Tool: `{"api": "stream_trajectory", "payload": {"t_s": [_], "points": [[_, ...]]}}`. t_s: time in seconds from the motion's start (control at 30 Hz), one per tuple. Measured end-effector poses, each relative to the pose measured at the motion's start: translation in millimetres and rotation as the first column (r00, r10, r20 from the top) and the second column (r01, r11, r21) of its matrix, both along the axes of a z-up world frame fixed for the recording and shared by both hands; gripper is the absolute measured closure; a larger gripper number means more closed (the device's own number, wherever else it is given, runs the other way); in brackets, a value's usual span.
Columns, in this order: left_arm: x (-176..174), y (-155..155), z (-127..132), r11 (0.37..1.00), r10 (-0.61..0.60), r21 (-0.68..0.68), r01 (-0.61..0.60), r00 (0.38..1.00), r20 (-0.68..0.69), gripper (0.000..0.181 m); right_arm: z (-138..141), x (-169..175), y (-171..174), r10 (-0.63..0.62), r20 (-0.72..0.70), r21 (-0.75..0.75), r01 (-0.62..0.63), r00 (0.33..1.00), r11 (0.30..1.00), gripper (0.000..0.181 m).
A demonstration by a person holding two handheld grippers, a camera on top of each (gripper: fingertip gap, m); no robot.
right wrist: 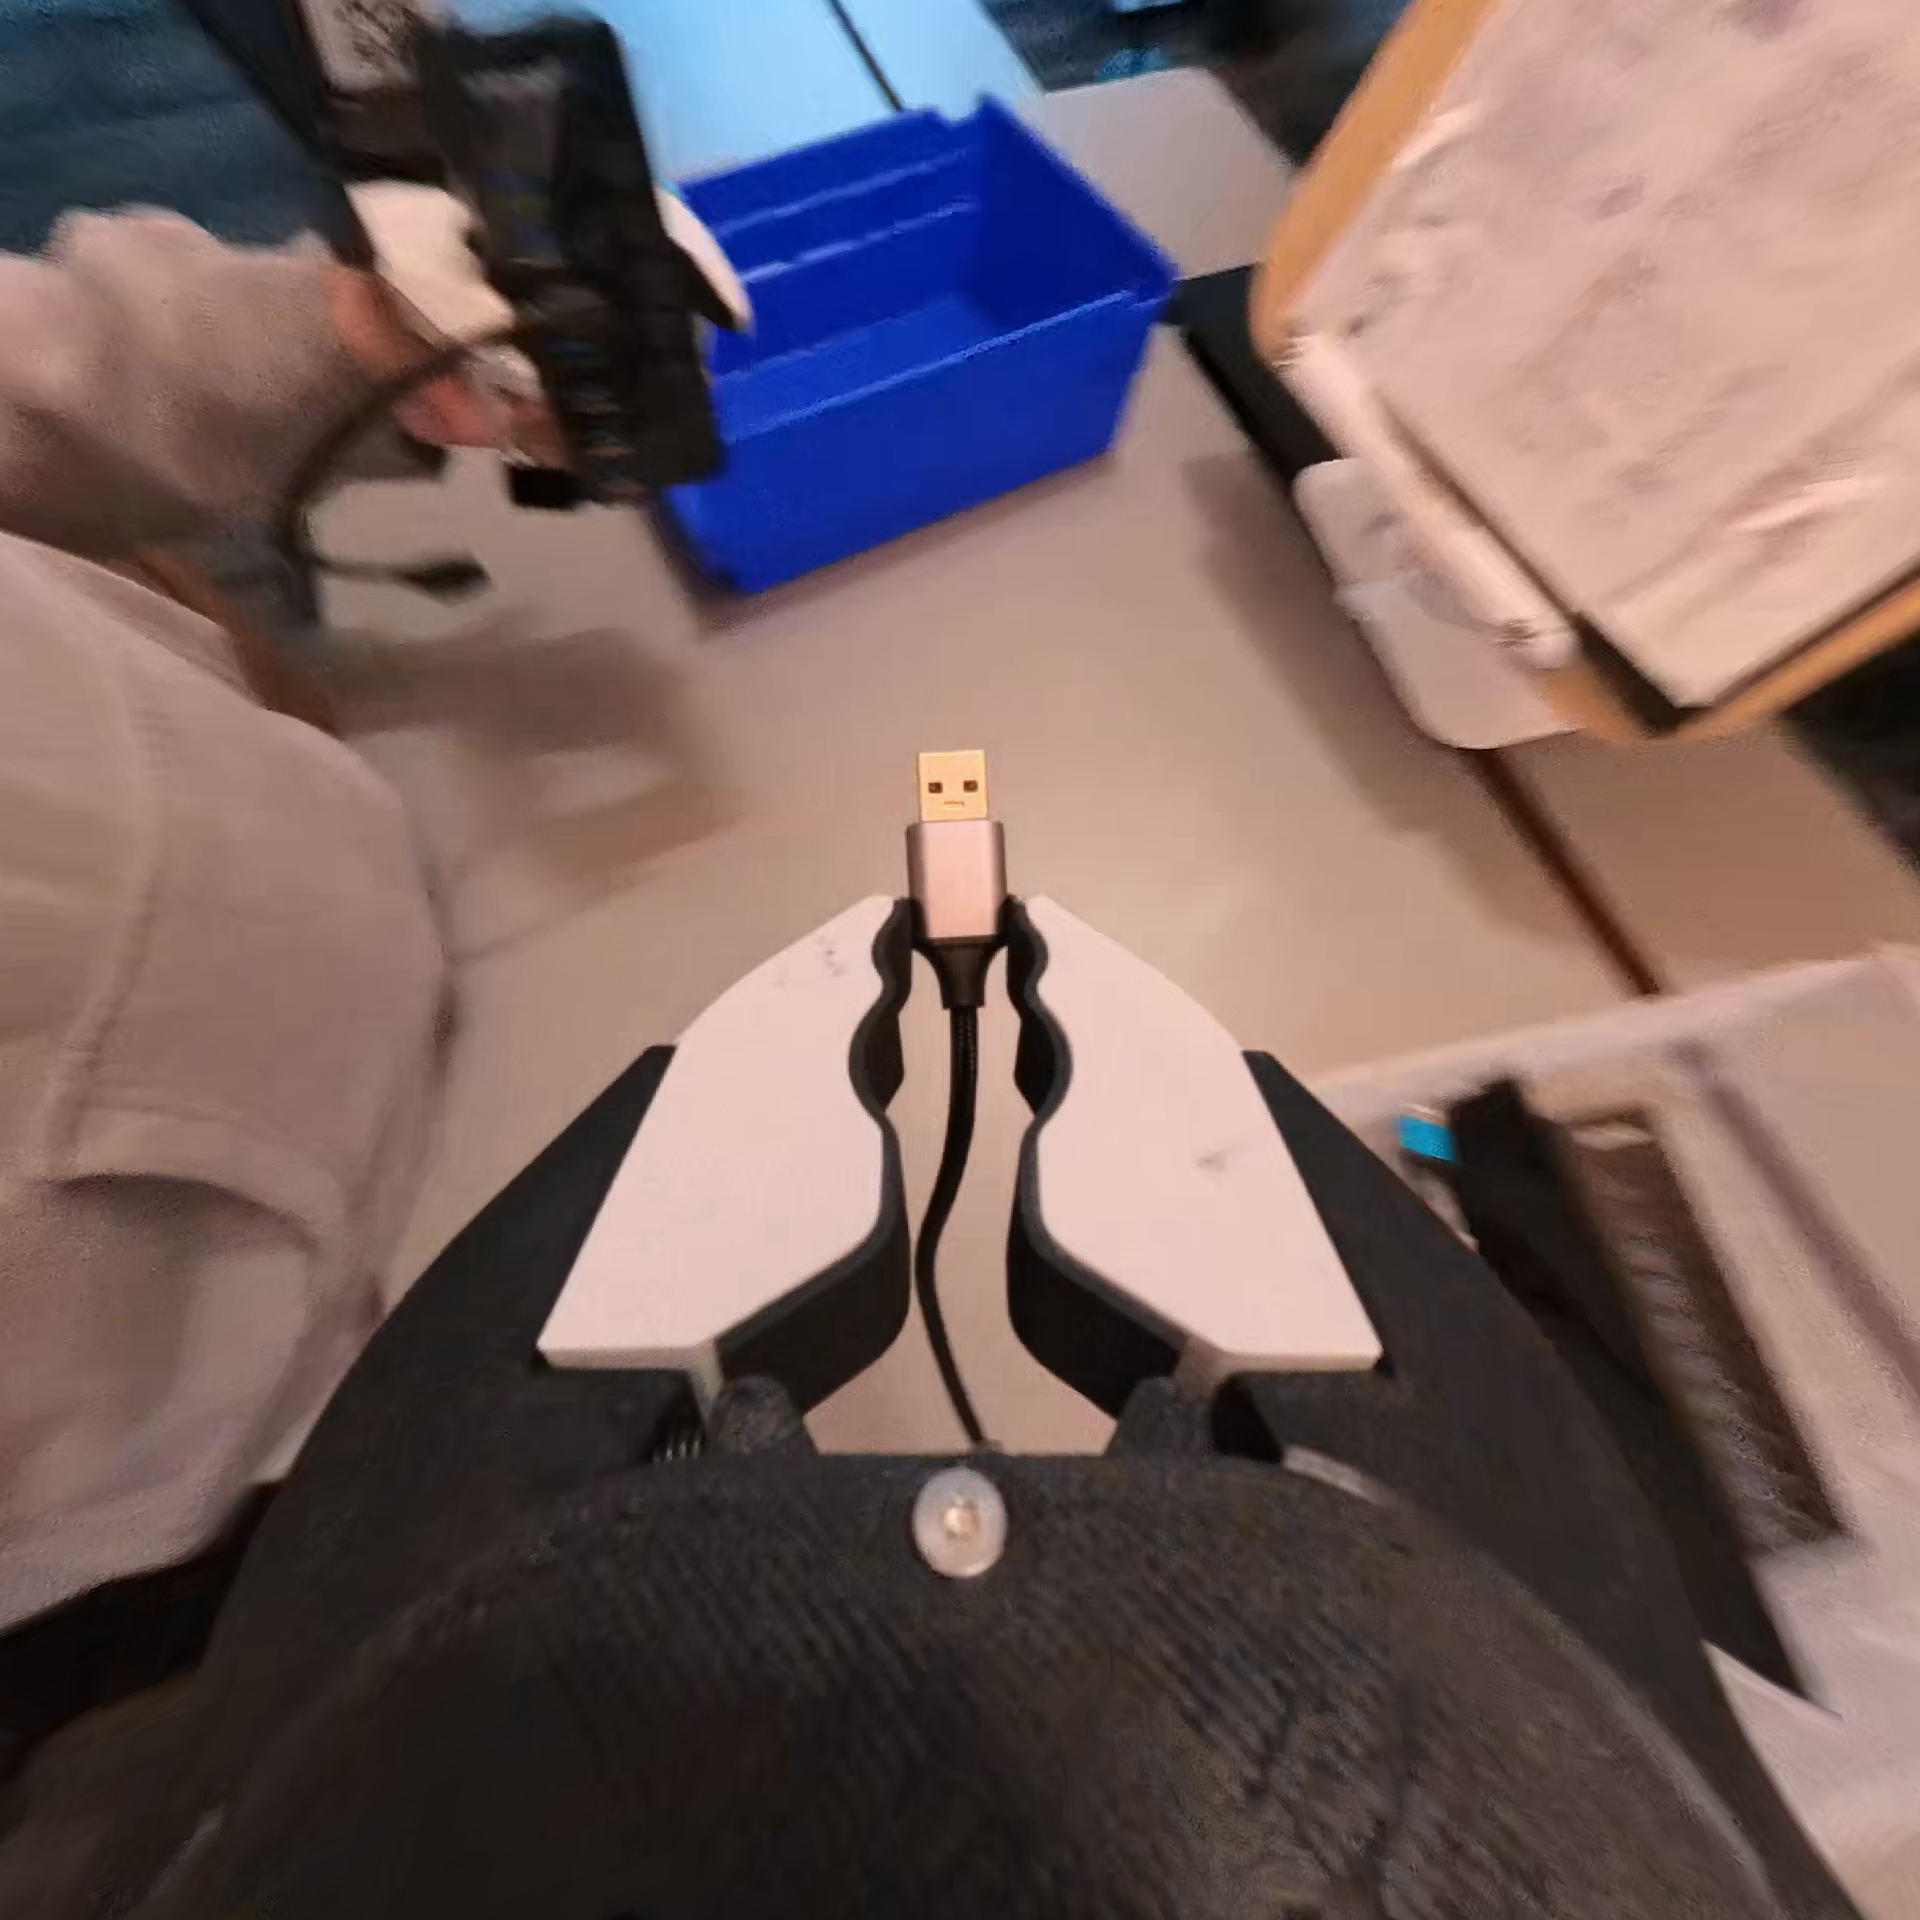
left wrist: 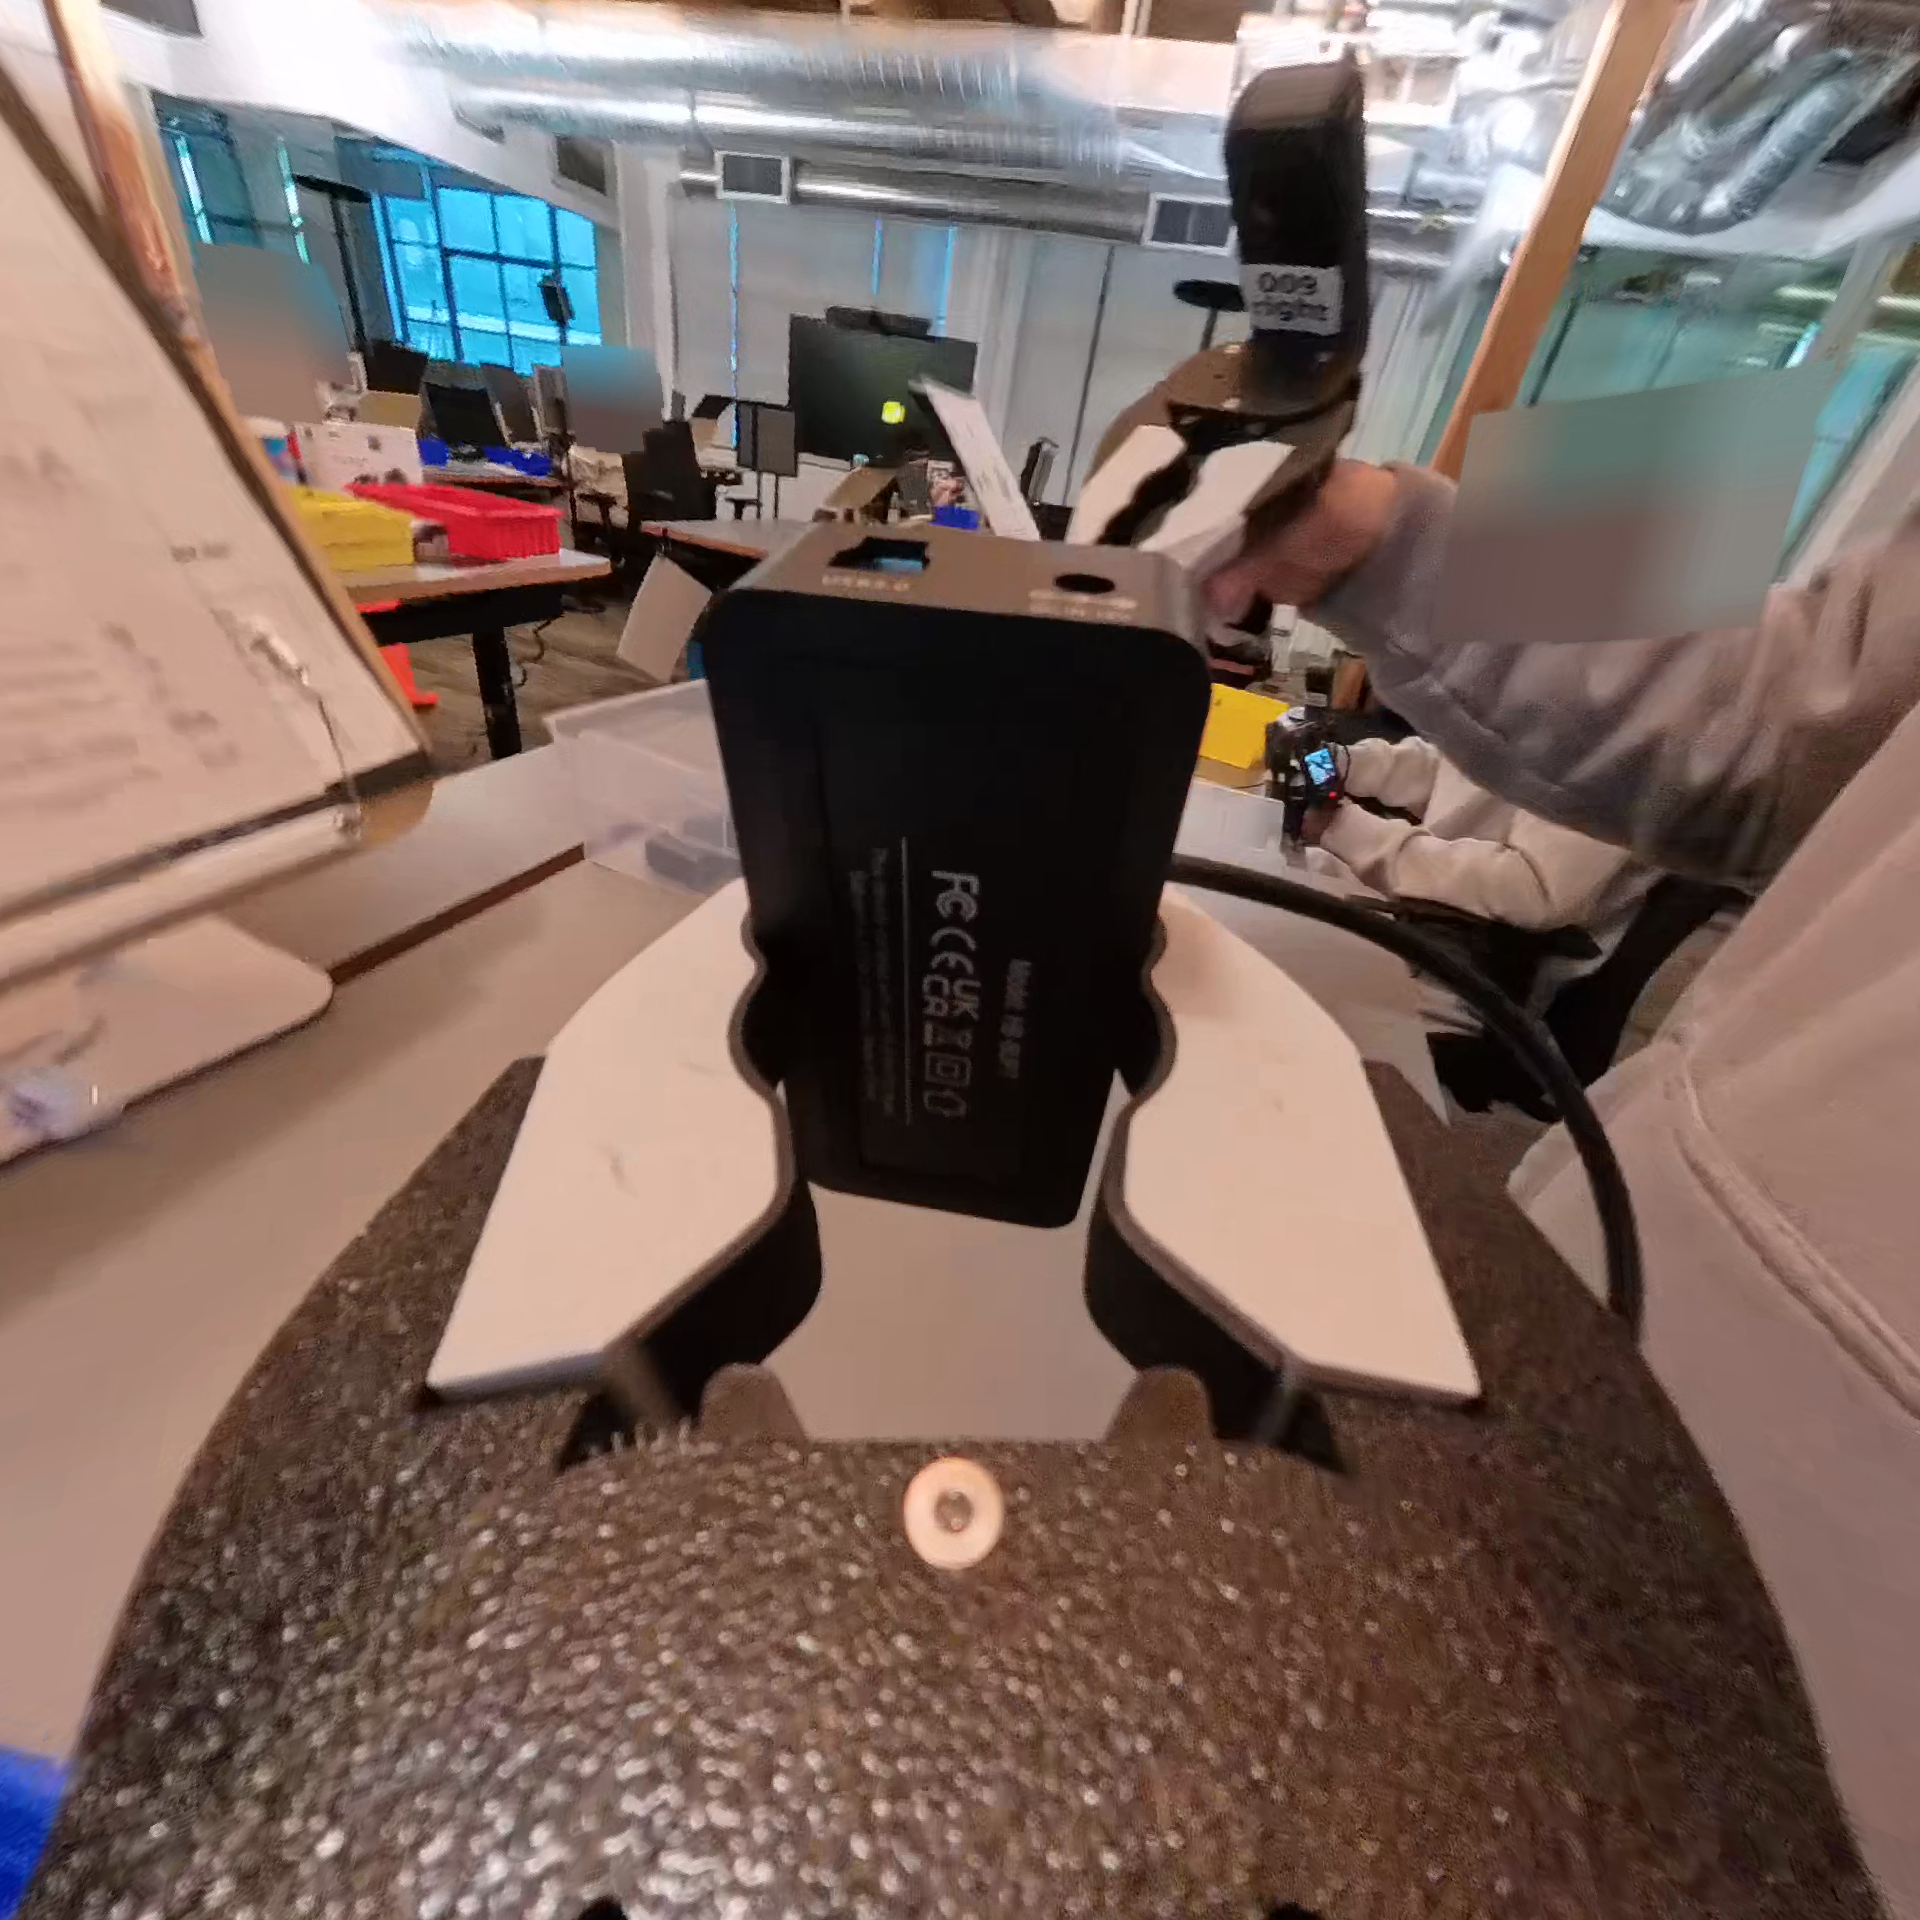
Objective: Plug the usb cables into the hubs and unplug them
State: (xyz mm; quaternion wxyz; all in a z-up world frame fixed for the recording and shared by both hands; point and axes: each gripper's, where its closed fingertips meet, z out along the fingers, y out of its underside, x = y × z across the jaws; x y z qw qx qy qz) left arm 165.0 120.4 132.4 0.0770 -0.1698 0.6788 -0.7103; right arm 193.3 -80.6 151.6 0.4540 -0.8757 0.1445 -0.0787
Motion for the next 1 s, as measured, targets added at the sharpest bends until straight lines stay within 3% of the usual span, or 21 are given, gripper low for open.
{"api": "stream_trajectory", "payload": {"t_s": [0.03, 0.1, 0.23, 0.43, 0.53, 0.63, 0.77, 0.83, 0.9, 1.0], "points": [[0.0, -3.2, 6.9, 1.000, -0.006, 0.000, 0.006, 1.000, 0.018, 0.118, 7.0, 8.6, -13.3, -0.008, 0.053, -0.021, 0.009, 0.999, 1.000, 0.163], [-1.4, -12.4, 10.8, 1.000, -0.021, 0.010, 0.020, 0.999, 0.029, 0.118, 23.1, 40.9, -41.2, -0.127, 0.203, -0.023, 0.134, 0.971, 0.991, 0.164], [-10.3, -32.1, -0.9, 0.998, -0.051, 0.042, 0.050, 0.999, 0.014, 0.118, 31.6, 89.3, -88.1, -0.277, 0.332, 0.012, 0.289, 0.902, 0.957, 0.164], [-14.5, -41.5, -14.8, 0.996, -0.068, 0.049, 0.069, 0.997, -0.031, 0.118, -38.5, 114.1, -116.5, -0.387, 0.143, -0.123, 0.404, 0.911, 0.906, 0.164], [-13.2, -39.5, -15.4, 0.998, -0.062, 0.025, 0.064, 0.997, -0.053, 0.118, -64.0, 104.8, -93.7, -0.362, 0.029, -0.157, 0.362, 0.932, 0.919, 0.164], [-10.6, -39.9, -18.4, 0.998, -0.057, 0.011, 0.058, 0.995, -0.083, 0.118, -107.5, 111.5, -83.2, -0.387, -0.056, -0.277, 0.358, 0.920, 0.892, 0.164], [-10.2, -41.3, -23.1, 0.998, -0.055, 0.026, 0.059, 0.993, -0.108, 0.118, -165.3, 127.4, -85.4, -0.455, -0.087, -0.417, 0.383, 0.886, 0.824, 0.164], [-10.6, -40.0, -26.0, 0.998, -0.048, 0.038, 0.053, 0.992, -0.116, 0.118, -187.4, 125.8, -84.9, -0.468, -0.166, -0.441, 0.360, 0.868, 0.822, 0.155], [-10.2, -37.4, -29.0, 0.998, -0.034, 0.053, 0.041, 0.992, -0.124, 0.118, -192.6, 126.1, -85.9, -0.503, -0.194, -0.425, 0.390, 0.842, 0.817, 0.147], [-8.9, -33.8, -34.6, 0.998, -0.013, 0.056, 0.022, 0.989, -0.145, 0.118, -166.8, 132.1, -96.1, -0.557, -0.073, -0.386, 0.492, 0.827, 0.780, 0.114]]}}
